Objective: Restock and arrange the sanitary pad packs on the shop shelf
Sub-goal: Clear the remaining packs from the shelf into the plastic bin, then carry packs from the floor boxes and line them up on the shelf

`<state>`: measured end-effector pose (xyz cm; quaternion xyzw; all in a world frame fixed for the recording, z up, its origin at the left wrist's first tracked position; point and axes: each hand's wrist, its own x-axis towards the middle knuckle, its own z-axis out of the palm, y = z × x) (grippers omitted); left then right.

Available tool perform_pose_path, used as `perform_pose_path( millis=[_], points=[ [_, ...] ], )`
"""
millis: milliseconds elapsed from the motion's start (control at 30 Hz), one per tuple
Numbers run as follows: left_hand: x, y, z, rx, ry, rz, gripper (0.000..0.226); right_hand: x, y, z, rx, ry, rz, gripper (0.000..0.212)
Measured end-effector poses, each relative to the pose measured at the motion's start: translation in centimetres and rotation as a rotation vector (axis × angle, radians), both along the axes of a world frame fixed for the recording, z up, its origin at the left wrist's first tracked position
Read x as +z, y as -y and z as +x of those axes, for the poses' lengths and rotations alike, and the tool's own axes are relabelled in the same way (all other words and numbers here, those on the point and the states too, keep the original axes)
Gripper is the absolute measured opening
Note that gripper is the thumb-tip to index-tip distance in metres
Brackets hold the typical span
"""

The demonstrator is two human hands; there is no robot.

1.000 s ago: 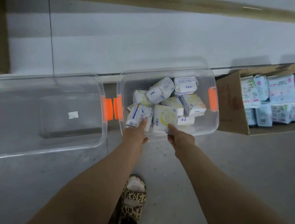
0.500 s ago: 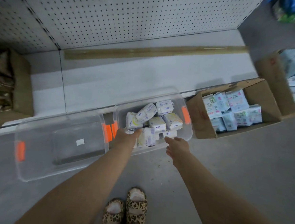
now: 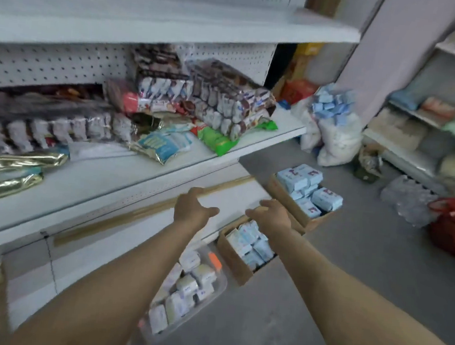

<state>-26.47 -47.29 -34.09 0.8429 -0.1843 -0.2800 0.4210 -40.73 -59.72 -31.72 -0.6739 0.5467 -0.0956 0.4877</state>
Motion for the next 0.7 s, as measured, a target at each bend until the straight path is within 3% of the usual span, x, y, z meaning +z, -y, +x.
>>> perform_pose_path(
  millis=[167,300,700],
  points=[
    [12.9,5.1,-3.1,-0.223,0.329,-0.091,0.076,12.3,2.4,-5.1,0.076,-0.067,-0.319,0.059],
    [19.6,8.7,-5.5,-0.345,0.572,-0.125,0.073,19.3,4.6,-8.6,0.138,-0.191,-0.564,0.063],
    [27.5,19.8,-11.9,-0.499,0.931,-0.119,0.07,28.3,14.0,-17.6,0.086,-0.357,-0.773,0.069]
  ],
)
